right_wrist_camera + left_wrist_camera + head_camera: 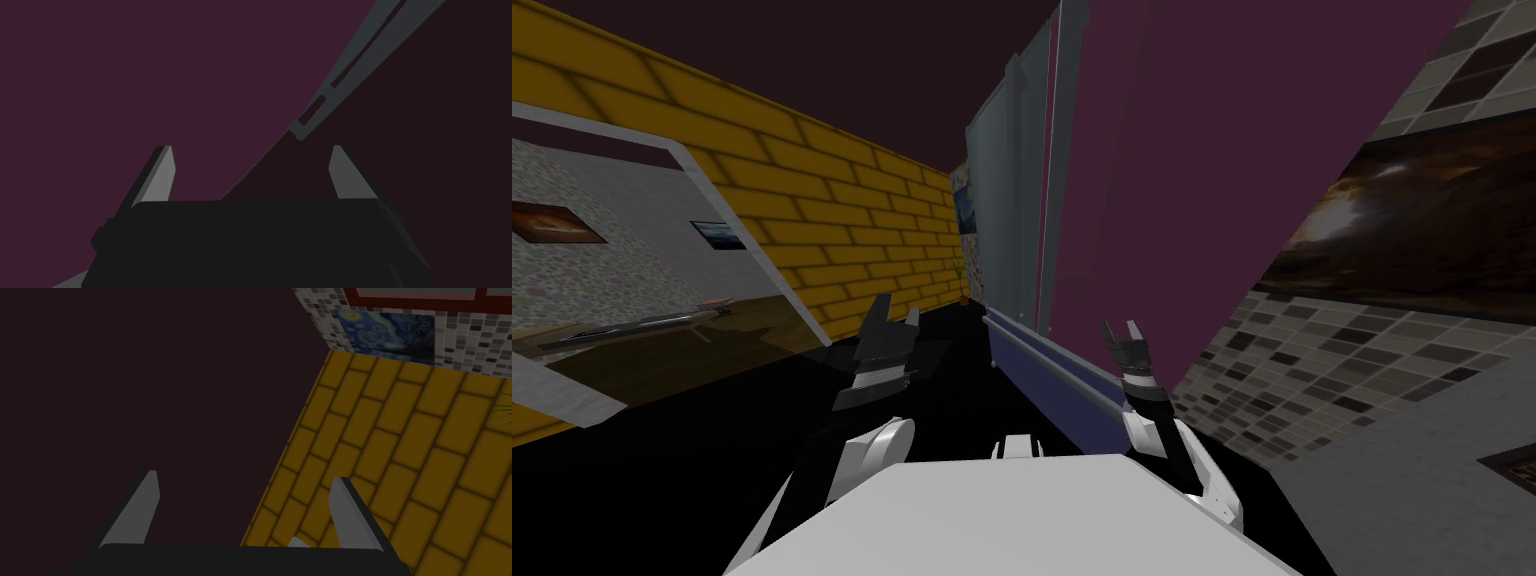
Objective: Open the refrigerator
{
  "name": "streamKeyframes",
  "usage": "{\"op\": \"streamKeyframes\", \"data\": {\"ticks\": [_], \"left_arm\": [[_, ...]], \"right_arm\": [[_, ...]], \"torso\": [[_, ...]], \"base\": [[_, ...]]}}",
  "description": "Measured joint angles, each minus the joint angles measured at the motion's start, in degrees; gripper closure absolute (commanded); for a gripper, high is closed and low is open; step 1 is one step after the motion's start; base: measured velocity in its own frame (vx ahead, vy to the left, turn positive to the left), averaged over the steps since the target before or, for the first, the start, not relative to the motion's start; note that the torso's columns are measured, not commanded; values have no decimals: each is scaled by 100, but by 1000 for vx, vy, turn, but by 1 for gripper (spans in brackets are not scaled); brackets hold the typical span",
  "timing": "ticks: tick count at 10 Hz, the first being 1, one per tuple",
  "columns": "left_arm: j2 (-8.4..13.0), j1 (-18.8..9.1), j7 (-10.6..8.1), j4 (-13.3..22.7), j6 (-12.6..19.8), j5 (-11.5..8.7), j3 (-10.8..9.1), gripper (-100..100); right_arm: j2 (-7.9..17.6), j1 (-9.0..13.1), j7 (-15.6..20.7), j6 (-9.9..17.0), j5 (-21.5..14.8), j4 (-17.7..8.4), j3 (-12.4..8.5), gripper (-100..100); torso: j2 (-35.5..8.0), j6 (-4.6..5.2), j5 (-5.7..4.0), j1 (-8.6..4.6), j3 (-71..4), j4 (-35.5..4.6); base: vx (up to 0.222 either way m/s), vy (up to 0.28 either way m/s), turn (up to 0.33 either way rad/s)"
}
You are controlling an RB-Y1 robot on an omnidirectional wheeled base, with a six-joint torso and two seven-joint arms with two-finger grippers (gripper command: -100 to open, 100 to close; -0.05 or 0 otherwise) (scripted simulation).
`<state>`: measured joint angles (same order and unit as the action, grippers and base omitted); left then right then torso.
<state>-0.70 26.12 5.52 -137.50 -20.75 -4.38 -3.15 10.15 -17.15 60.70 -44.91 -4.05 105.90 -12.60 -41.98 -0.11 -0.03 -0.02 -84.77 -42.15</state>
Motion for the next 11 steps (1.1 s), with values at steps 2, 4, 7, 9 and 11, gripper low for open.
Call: {"op": "streamKeyframes", "data": {"ticks": [2, 4, 7, 9, 11], "left_arm": [[0, 0, 0, 0, 0, 0, 0, 0], [0, 0, 0, 0, 0, 0, 0, 0], [0, 0, 0, 0, 0, 0, 0, 0], [0, 0, 0, 0, 0, 0, 0, 0], [0, 0, 0, 0, 0, 0, 0, 0]], "right_arm": [[-5, 63, 338, -55, -36, -199, -69, -100], [1, 105, 598, -83, -54, -314, -128, -100], [5, 224, 1083, -206, -98, -677, -228, -100], [-18, 249, 1357, -241, -130, -792, -262, -100], [-33, 323, 1689, -276, -171, -1004, -317, -100]], "torso": [[-3, 3, 2, 1, 2, -2], [4, -8, -2, -1, -2, 1], [16, -2, -3, -4, -11, 6], [4, -7, -6, -4, -1, 3], [8, -5, -1, 8, -3, 4]], "base": [[37, 61, -6], [31, 73, 5], [38, 70, -5], [28, 68, -1], [47, 95, -4]]}}
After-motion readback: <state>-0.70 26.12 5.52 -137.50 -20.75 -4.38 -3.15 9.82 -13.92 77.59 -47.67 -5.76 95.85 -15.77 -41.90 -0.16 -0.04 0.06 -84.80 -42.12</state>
